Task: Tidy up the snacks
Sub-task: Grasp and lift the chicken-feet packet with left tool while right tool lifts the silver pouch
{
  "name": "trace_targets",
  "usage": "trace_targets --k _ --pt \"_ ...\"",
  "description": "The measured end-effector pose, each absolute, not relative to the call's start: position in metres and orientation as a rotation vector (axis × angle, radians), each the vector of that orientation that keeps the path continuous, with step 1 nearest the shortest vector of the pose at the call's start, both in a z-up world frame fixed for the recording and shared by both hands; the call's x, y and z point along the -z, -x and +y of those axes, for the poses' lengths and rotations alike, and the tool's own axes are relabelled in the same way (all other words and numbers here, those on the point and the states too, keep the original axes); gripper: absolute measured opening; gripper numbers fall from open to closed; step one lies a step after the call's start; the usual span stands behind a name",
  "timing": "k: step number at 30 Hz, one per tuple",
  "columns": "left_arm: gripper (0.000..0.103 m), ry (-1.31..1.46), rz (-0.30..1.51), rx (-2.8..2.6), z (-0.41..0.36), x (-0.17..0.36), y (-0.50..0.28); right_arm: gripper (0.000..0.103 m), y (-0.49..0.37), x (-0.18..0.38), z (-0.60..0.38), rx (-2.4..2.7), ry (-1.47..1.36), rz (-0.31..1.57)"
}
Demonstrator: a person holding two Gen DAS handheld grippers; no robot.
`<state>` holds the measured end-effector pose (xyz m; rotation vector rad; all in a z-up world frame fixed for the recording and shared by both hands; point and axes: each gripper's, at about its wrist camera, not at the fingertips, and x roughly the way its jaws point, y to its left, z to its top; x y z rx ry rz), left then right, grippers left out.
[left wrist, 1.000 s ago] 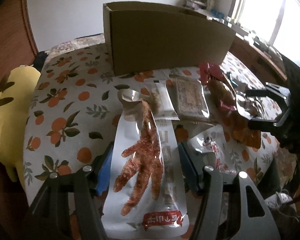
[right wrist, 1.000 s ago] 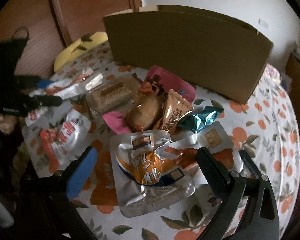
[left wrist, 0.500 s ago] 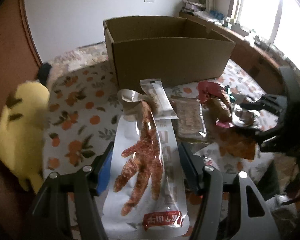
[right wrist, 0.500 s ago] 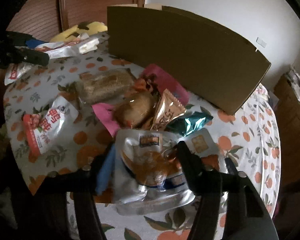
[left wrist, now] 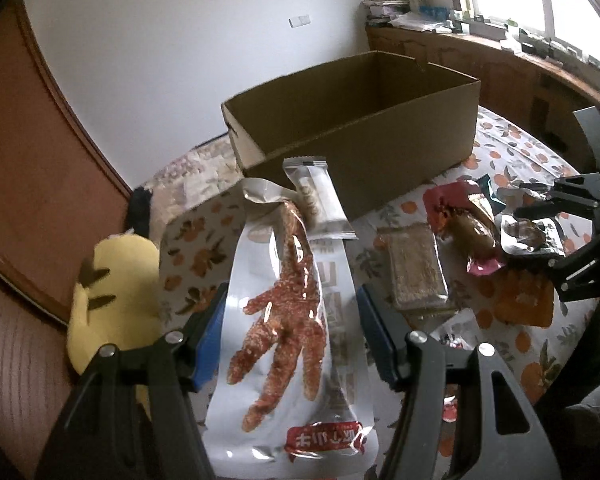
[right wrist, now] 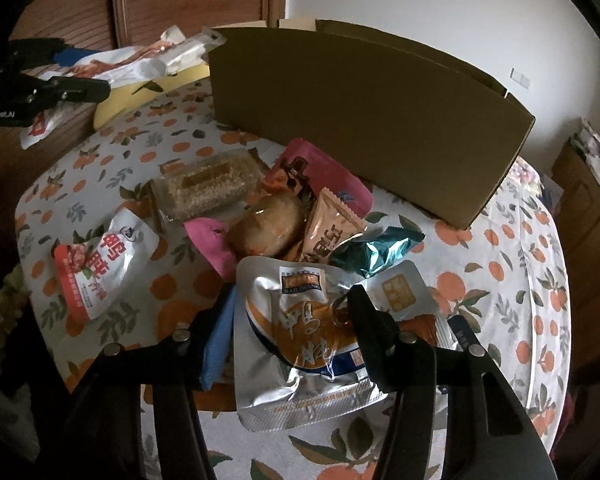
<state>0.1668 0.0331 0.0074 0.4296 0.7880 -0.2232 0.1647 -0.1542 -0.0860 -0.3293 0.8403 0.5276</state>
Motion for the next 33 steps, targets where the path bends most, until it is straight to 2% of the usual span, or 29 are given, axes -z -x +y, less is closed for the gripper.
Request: trace_targets --k 7,21,33 --pt "0.062 -0.434 0.724 0.215 0.021 -0.026 -0.164 0.056 -0.164 0.085 -0.158 -0.538 0.305 0.834" --pt "0.062 -0.378 0.689 0.268 -0.002 -0.048 -0.164 0.046 -0.169 0.069 -0.167 -0.576 0.252 0.822" --pt "0.062 -0.327 0.675 0.302 -0.006 -0.05 -0.169 0.046 -0.164 0.039 -0.169 -0.582 0.227 0.759"
